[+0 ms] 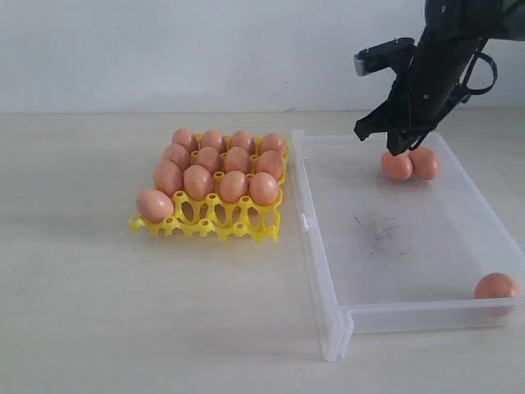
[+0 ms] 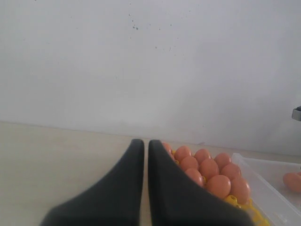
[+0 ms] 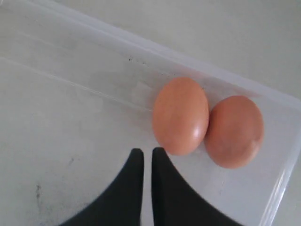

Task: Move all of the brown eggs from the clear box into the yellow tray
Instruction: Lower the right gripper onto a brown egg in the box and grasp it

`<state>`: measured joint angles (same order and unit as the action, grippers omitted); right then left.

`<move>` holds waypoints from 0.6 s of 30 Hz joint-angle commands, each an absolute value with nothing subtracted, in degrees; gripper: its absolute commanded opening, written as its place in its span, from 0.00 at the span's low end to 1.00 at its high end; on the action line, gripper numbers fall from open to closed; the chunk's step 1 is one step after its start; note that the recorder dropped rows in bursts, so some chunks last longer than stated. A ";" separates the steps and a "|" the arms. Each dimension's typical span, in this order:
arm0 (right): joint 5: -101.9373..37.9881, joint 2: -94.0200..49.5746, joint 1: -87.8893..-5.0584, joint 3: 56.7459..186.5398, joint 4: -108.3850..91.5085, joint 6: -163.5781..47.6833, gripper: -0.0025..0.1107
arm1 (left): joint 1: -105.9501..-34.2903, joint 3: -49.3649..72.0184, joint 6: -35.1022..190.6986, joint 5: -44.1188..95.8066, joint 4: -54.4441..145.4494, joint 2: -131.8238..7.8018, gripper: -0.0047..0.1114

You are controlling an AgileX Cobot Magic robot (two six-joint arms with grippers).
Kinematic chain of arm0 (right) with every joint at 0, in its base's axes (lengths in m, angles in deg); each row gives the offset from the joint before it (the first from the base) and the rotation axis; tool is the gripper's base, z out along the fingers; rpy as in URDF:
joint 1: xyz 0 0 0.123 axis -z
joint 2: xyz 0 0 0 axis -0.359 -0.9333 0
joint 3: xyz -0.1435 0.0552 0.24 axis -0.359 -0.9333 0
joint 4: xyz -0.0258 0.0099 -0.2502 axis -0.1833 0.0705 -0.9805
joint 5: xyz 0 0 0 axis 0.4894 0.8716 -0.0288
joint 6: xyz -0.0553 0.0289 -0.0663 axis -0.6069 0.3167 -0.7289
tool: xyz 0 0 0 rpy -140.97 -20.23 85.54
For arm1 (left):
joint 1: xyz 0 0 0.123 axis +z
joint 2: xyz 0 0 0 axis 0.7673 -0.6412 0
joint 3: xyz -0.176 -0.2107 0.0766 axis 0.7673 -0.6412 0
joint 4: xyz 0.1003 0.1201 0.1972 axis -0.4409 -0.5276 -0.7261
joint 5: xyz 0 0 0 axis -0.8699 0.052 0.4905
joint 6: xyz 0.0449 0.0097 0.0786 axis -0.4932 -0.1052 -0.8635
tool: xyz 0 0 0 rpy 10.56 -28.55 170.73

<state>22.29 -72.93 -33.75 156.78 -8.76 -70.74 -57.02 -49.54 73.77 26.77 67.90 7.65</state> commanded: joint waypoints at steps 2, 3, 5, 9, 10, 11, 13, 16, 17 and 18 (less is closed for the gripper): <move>21.64 -75.64 -33.56 159.49 -9.32 -71.67 0.23 | -57.35 -49.36 74.20 25.84 68.42 7.80 0.07; 21.08 -75.83 -33.56 159.57 -9.68 -71.67 0.30 | -57.35 -49.36 74.20 25.84 68.42 7.80 0.07; 19.31 -76.23 -33.56 159.57 -11.33 -70.25 0.46 | -57.35 -49.36 74.20 25.84 68.42 7.80 0.07; 17.46 -77.32 -33.56 159.57 -13.28 -67.17 0.49 | -57.35 -49.36 74.20 25.84 68.42 7.80 0.07; 17.12 -77.78 -33.56 159.57 -13.39 -67.17 0.49 | -57.35 -49.36 74.20 25.84 68.42 7.80 0.07; 16.38 -78.11 -33.56 159.57 -13.39 -67.17 0.48 | -57.35 -49.36 74.20 25.84 68.42 7.80 0.07; 15.18 -78.83 -33.56 159.57 -13.39 -67.17 0.48 | -57.35 -49.36 74.20 25.84 68.42 7.80 0.07; 13.16 -79.51 -33.56 159.57 -13.39 -67.17 0.48 | -57.35 -49.36 74.20 25.84 68.42 7.80 0.07; 12.76 -79.77 -33.56 159.57 -13.39 -67.17 0.48 | -57.35 -49.36 74.20 25.84 68.42 7.80 0.07; 12.38 -80.21 -33.56 159.57 -13.39 -67.17 0.48 | -57.35 -49.36 74.20 25.84 68.42 7.80 0.07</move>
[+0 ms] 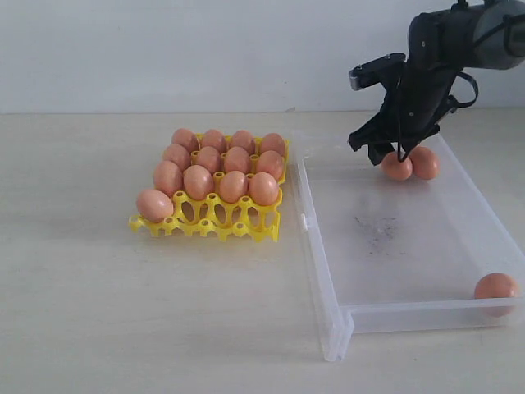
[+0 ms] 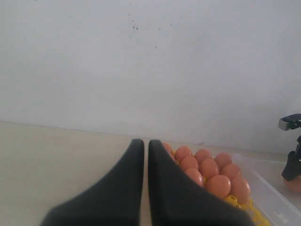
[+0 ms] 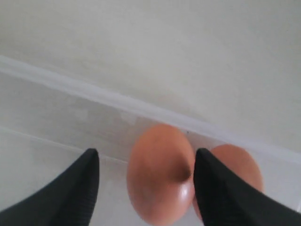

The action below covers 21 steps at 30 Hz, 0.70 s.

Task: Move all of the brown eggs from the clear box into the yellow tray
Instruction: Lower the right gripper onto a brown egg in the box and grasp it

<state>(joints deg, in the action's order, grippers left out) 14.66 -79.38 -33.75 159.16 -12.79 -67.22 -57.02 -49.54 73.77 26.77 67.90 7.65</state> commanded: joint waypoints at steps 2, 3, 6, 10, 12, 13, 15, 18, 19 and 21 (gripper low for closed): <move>11.66 -80.79 -33.56 159.57 -13.39 -67.17 0.48 | -57.35 -49.36 74.20 25.84 68.42 7.80 0.07; 11.25 -81.32 -33.56 159.57 -13.39 -67.17 0.48 | -57.35 -49.36 74.20 25.84 68.42 7.80 0.07; 11.13 -82.86 -33.56 159.57 -13.39 -67.17 0.48 | -57.35 -49.36 74.20 25.84 68.42 7.80 0.07; 11.09 -83.35 -33.56 159.63 -13.39 -68.07 0.48 | -57.35 -49.36 74.20 25.84 68.42 7.80 0.07; 12.77 -83.35 -33.56 159.63 -13.82 -71.49 0.48 | -57.35 -49.36 74.20 25.84 68.42 7.80 0.07; 13.84 -83.35 -33.56 159.63 -13.82 -74.98 0.48 | -57.35 -49.36 74.20 25.84 68.42 7.80 0.07; 14.95 -83.35 -33.56 159.63 -13.82 -79.79 0.48 | -57.35 -49.36 74.20 25.84 68.42 7.80 0.07; 14.84 -83.35 -33.56 159.63 -13.72 -80.66 0.48 | -57.35 -49.36 74.20 25.84 68.42 7.80 0.07; 15.09 -83.35 -33.56 159.63 -13.72 -81.60 0.48 | -57.35 -49.36 74.20 25.84 68.42 7.80 0.07; 16.21 -83.35 -33.56 159.63 -13.72 -85.38 0.48 | -57.35 -49.36 74.20 25.84 68.42 7.80 0.07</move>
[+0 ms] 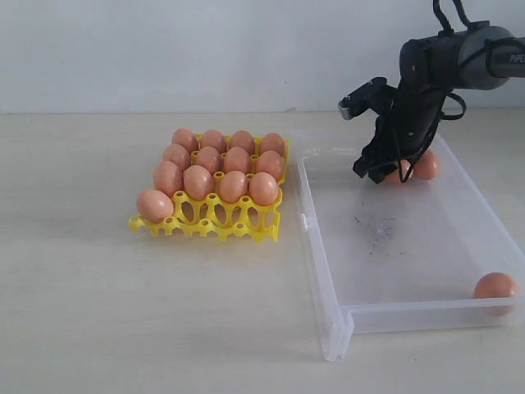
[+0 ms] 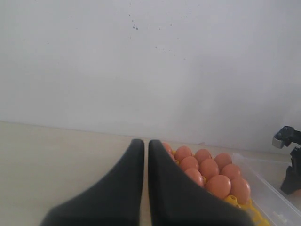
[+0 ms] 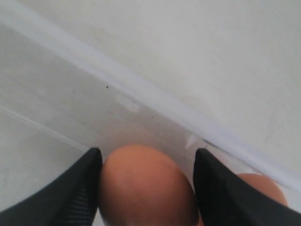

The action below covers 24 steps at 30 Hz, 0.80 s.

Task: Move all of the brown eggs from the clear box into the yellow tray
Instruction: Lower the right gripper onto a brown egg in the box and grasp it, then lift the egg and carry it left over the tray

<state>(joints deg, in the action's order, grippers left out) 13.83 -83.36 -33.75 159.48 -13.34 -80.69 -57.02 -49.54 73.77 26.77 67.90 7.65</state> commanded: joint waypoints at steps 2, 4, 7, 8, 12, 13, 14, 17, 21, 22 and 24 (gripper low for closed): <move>17.22 -83.35 -33.56 159.63 -13.72 -89.11 0.48 | -57.35 -49.36 74.20 25.84 68.42 7.80 0.07; 18.57 -83.35 -33.56 159.63 -13.72 -92.97 0.48 | -57.35 -49.36 74.20 25.84 68.42 7.80 0.07; 18.83 -83.35 -33.56 159.63 -13.72 -95.70 0.48 | -57.35 -49.36 74.20 25.84 68.42 7.80 0.07; 18.49 -83.35 -33.56 159.63 -13.72 -96.25 0.48 | -57.35 -49.36 74.20 25.84 68.42 7.80 0.07; 18.11 -83.43 -33.56 159.63 -13.72 -98.29 0.48 | -57.35 -49.36 74.20 25.84 68.42 7.80 0.07; 17.99 -83.53 -33.56 159.63 -13.72 -98.29 0.48 | -57.35 -49.36 74.20 25.84 68.42 7.80 0.07; 17.99 -83.58 -33.56 159.63 -13.72 -98.29 0.47 | -57.35 -49.36 74.20 25.84 68.42 7.80 0.07; 17.99 -83.58 -33.56 159.63 -13.72 -98.29 0.32 | -57.35 -49.36 74.20 25.84 68.42 7.80 0.07; 18.87 -83.58 -33.56 159.63 -13.03 -96.04 0.02 | -57.35 -49.36 74.20 25.84 68.42 7.80 0.07; 18.87 -83.58 -33.56 159.63 -12.75 -94.50 0.02 | -57.35 -49.36 74.20 25.84 68.42 7.80 0.07; 18.37 -83.58 -33.56 159.63 -11.80 -92.08 0.02 | -57.35 -49.36 74.20 25.84 68.42 7.80 0.07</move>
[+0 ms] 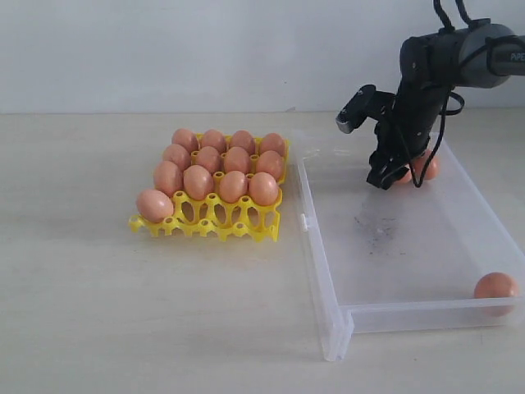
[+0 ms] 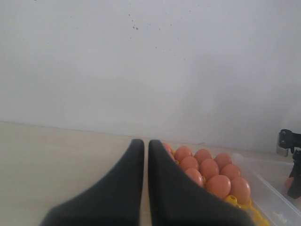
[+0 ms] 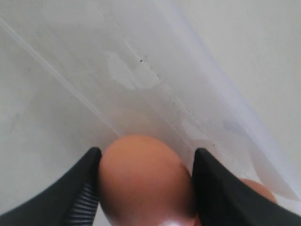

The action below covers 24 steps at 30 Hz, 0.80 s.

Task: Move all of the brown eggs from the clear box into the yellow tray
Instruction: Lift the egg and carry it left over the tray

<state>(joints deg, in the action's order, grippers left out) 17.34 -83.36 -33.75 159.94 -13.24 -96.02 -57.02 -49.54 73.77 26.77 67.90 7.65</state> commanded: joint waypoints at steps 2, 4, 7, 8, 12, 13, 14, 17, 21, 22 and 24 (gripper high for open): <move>18.22 -83.58 -33.56 159.63 -8.44 -92.82 0.02 | -57.35 -49.36 74.20 25.84 68.42 7.80 0.07; 17.84 -83.47 -33.56 159.63 -4.53 -94.55 0.02 | -57.35 -49.36 74.20 25.84 68.42 7.80 0.07; 16.05 -83.12 -33.09 159.63 5.94 -95.50 0.02 | -57.35 -49.36 74.20 25.84 68.42 7.80 0.07; 15.17 -83.12 -32.52 159.63 9.82 -95.38 0.02 | -57.35 -49.36 74.20 25.84 68.42 7.80 0.07; 14.14 -83.00 -29.20 159.34 28.41 -95.29 0.02 | -57.35 -49.36 74.20 25.84 68.42 7.80 0.07; 13.83 -82.76 -28.54 158.61 31.58 -96.07 0.02 | -57.35 -49.36 74.20 25.84 68.42 7.80 0.07; 13.15 -82.39 -28.41 157.87 32.03 -96.45 0.02 | -57.35 -49.36 74.20 25.84 68.42 7.80 0.07; 7.45 -79.42 -28.41 152.96 35.80 -100.43 0.02 | -57.35 -49.36 74.20 25.84 68.42 7.80 0.07; -3.90 -72.98 -28.41 143.80 44.35 -108.18 0.02 | -57.35 -49.36 74.20 25.84 68.42 7.80 0.07; -8.17 -70.04 -28.41 139.50 52.05 -116.03 0.02 | -57.35 -49.36 74.20 25.84 68.42 7.80 0.07; -11.56 -66.23 -28.41 133.90 68.06 -132.27 0.02 | -57.35 -49.36 74.20 25.84 68.42 7.80 0.07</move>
